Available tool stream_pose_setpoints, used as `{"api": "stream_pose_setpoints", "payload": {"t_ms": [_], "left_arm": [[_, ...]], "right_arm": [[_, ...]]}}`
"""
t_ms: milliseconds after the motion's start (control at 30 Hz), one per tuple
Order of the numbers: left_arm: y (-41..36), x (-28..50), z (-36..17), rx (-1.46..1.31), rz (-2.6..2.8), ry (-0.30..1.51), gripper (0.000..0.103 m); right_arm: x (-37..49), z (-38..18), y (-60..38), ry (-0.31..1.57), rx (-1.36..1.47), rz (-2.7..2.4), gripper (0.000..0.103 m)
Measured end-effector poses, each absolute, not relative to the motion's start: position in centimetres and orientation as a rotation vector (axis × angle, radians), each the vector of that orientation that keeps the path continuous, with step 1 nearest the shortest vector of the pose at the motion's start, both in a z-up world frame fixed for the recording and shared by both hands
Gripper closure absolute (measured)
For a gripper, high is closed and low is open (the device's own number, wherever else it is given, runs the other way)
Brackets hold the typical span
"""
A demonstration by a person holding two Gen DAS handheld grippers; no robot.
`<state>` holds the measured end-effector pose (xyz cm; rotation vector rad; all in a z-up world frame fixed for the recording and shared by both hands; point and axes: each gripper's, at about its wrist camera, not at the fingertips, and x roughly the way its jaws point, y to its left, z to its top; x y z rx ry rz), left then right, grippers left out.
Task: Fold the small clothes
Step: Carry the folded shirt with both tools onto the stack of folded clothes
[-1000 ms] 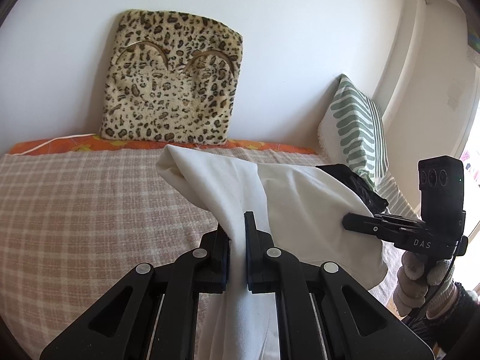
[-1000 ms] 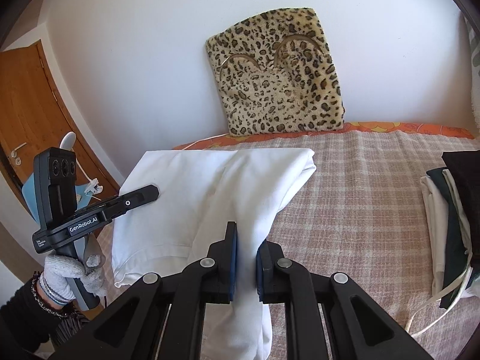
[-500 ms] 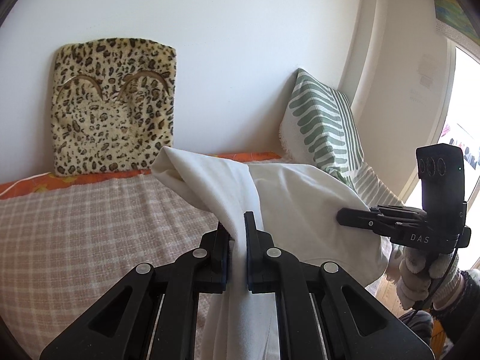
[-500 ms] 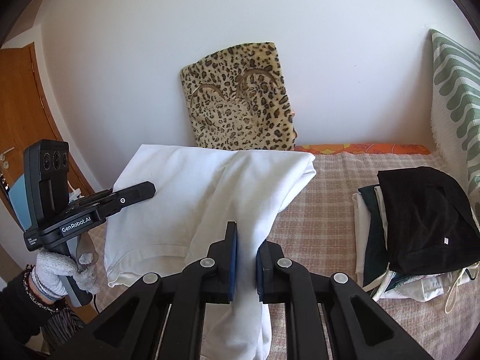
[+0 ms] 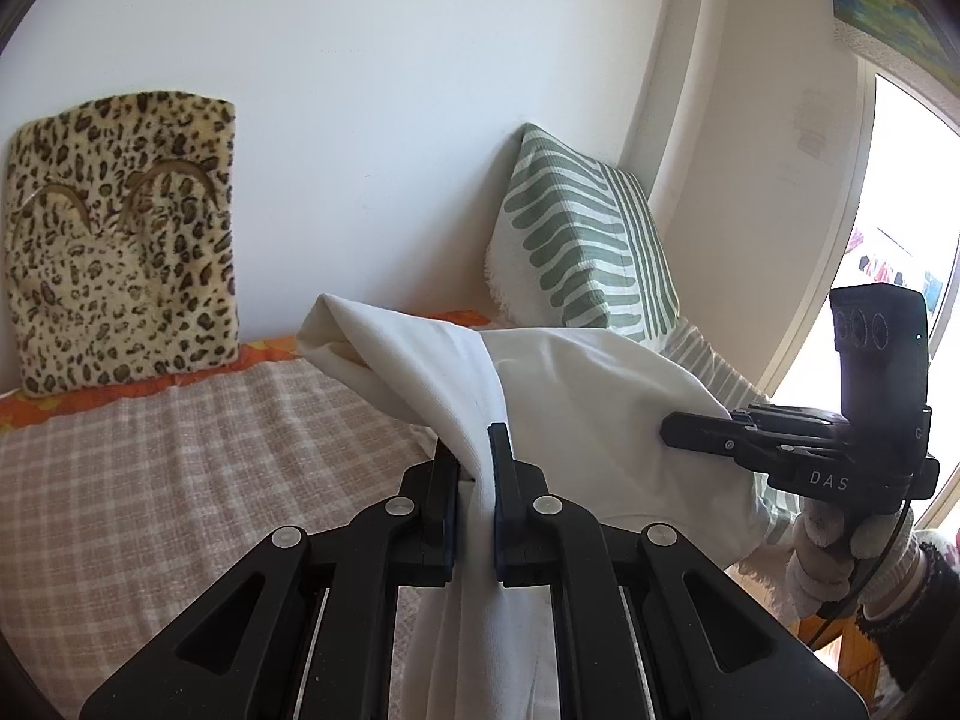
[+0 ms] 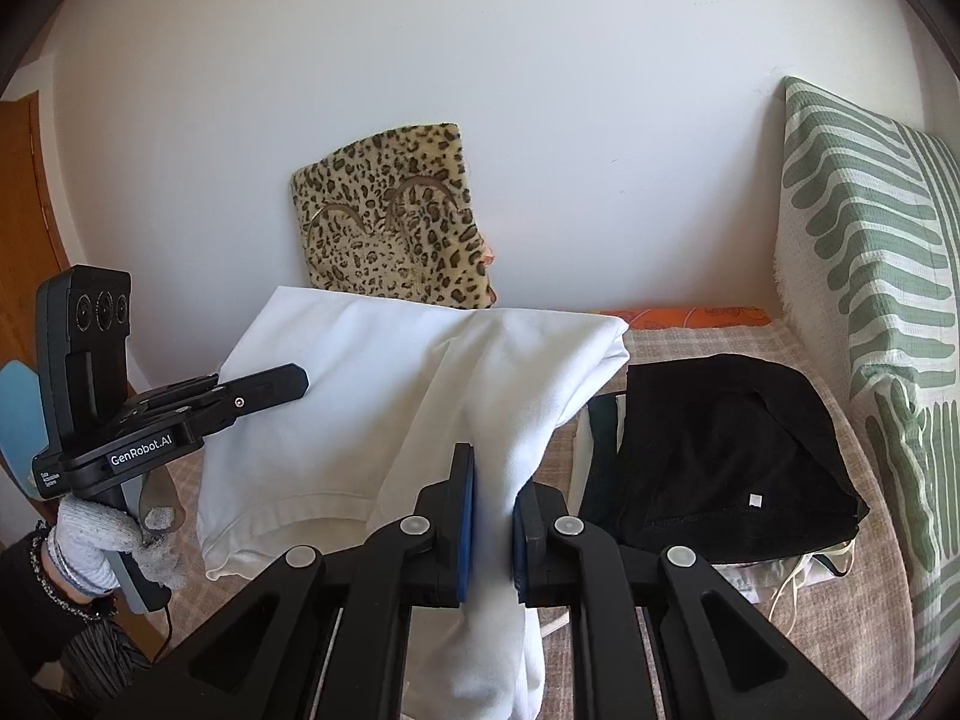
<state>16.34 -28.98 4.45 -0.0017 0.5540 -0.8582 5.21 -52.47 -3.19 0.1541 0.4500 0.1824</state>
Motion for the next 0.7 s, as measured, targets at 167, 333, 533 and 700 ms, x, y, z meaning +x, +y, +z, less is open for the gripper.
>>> {"api": "stream_pose_setpoints", "payload": {"t_ms": [167,333,533,700], "left_arm": [[-32.4,17.0,4.3,0.003,-0.893,0.56,0.096],[-35.4,17.4,4.3,0.005,-0.921,0.56,0.096],[-38.8,17.7,4.2,0.029,-0.937,0.557,0.096],[-41.6,18.6,4.0,0.022,-0.94,0.557,0.096]], "right_arm": [[5.5,-3.2,-55.4,0.454,0.161,0.136,0.095],[5.6,-3.1,-58.1,0.453,0.154,0.089,0.095],[6.0,-2.5,-61.3,0.446,0.144,0.042,0.095],[6.9,-1.8,-63.6,0.436,0.137,0.016,0.095]]}}
